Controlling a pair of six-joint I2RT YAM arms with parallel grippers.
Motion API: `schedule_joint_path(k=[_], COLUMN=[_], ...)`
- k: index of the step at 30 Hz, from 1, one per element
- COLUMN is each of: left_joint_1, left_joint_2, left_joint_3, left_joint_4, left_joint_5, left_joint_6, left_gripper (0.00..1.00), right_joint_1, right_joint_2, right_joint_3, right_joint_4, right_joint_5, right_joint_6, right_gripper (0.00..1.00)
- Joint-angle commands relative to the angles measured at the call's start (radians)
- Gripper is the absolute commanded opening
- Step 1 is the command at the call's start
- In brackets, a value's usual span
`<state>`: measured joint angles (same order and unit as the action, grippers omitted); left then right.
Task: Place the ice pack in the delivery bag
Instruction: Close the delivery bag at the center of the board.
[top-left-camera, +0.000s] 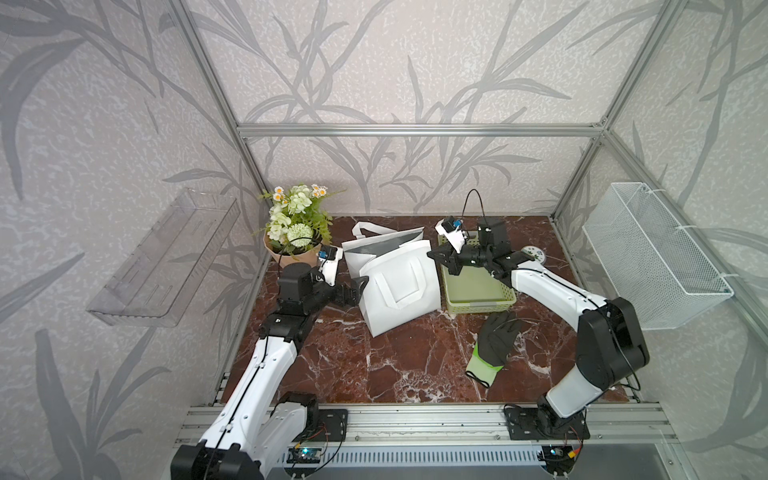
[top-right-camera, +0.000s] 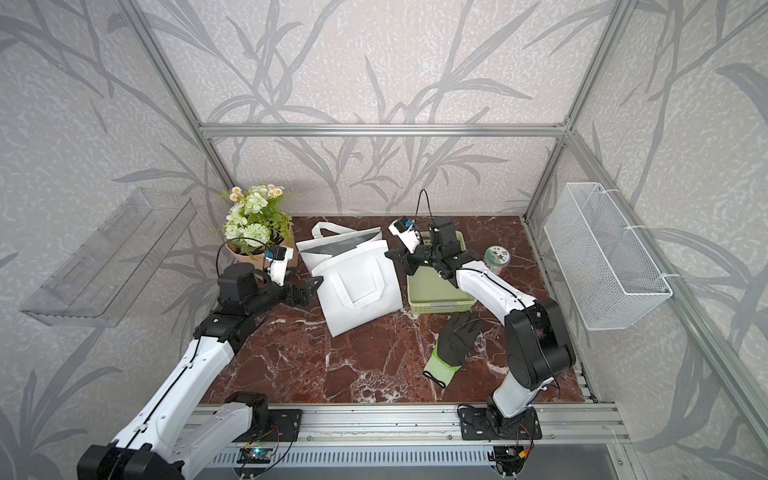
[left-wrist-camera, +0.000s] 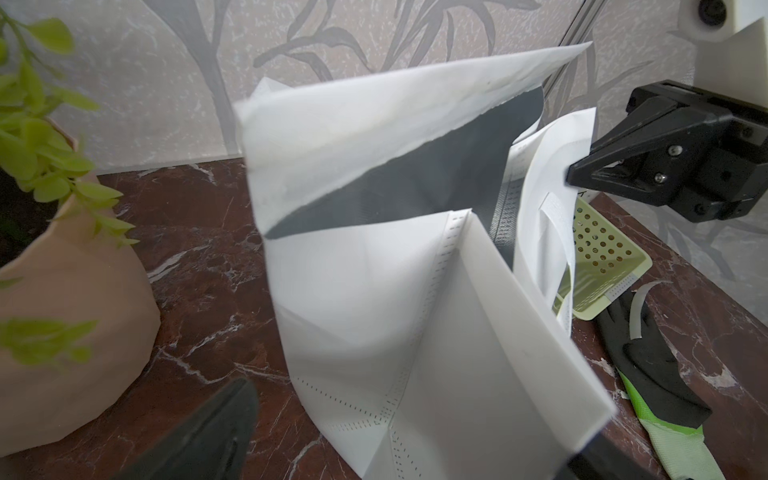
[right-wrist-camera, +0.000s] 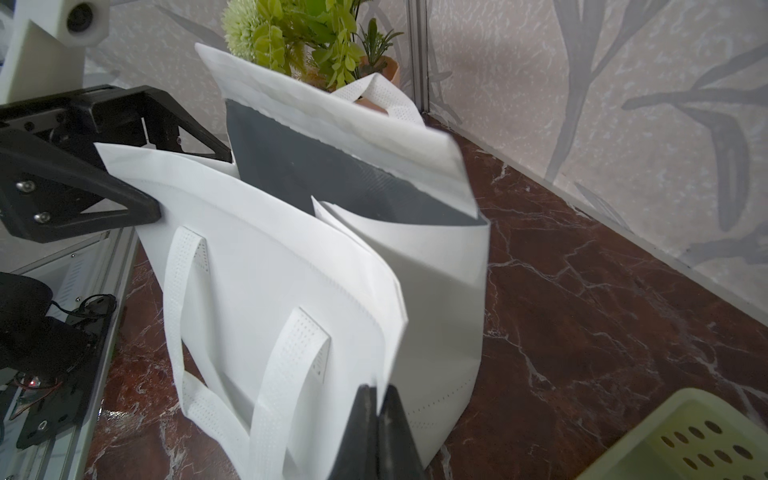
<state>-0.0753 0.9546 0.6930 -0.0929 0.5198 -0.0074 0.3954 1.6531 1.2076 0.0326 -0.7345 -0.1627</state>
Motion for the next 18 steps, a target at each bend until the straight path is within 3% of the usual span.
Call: schedule_joint_path(k=[1, 12, 18], left_joint_1=[0.031, 0.074, 0.090], left_joint_2=[0.037, 0.161, 0.213], left_joint_3=[0.034, 0.090, 0.113], left_joint_4=[0.074, 0.119, 0.128], left_joint_5=[0.052, 0.189, 0.185], left_joint_6=[0.040, 0.167, 0.215], left_gripper=[1.00, 1.00, 1.00], right_joint_1=[-0.002, -0.001, -0.003], right_joint_2=[0.021, 0.033, 0.040], right_joint_3=[0.025, 0.029, 0.032], right_joint_4=[-0.004, 0.015, 0.020], right_joint_5=[-0.006, -0.012, -0.016], right_joint_6=[0.001, 0.011, 0.011], right_gripper=[0.00, 0.00, 0.00])
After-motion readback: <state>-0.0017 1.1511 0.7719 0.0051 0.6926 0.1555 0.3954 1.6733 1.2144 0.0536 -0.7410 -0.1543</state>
